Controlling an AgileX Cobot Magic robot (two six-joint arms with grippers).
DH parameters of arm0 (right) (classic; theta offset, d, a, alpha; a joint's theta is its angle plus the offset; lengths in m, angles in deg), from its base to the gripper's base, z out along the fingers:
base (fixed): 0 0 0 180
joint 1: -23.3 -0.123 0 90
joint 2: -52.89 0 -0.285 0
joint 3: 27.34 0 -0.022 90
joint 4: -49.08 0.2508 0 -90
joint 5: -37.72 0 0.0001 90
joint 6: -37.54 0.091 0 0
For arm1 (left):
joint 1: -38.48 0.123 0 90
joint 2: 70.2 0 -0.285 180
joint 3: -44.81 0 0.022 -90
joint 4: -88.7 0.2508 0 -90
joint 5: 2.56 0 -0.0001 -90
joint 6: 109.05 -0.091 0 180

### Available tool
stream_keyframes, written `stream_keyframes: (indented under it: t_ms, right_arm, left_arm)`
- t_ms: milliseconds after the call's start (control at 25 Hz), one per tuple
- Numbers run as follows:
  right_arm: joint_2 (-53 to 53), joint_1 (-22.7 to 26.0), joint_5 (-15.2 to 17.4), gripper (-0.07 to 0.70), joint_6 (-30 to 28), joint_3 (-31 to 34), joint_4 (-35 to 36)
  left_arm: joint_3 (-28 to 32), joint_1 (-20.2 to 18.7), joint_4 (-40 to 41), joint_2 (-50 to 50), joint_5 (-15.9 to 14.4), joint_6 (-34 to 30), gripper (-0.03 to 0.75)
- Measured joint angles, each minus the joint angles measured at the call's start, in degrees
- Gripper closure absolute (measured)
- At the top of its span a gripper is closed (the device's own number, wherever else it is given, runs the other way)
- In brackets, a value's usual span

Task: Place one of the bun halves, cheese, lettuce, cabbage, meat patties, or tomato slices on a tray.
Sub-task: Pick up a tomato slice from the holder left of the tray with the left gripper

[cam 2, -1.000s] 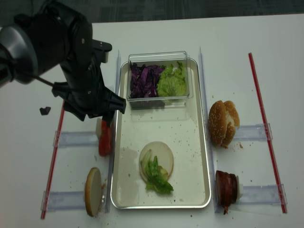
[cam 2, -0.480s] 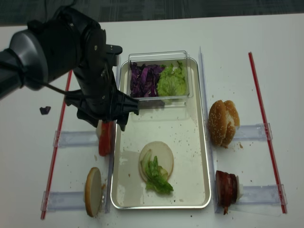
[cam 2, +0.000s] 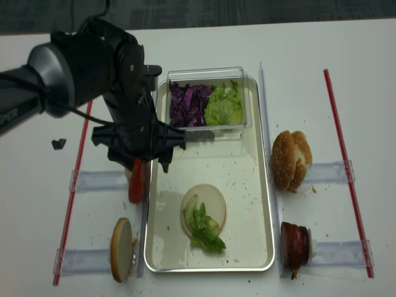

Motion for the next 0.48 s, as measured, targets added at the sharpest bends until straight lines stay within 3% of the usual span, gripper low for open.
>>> stream_keyframes:
  t_ms: [480]
  right_arm:
    - [0.0,0.0,0.0,0.186,0.0,0.0,0.0]
  left_arm:
    - [0.0,0.0,0.0,-3.99,2.64,-0.31,0.224]
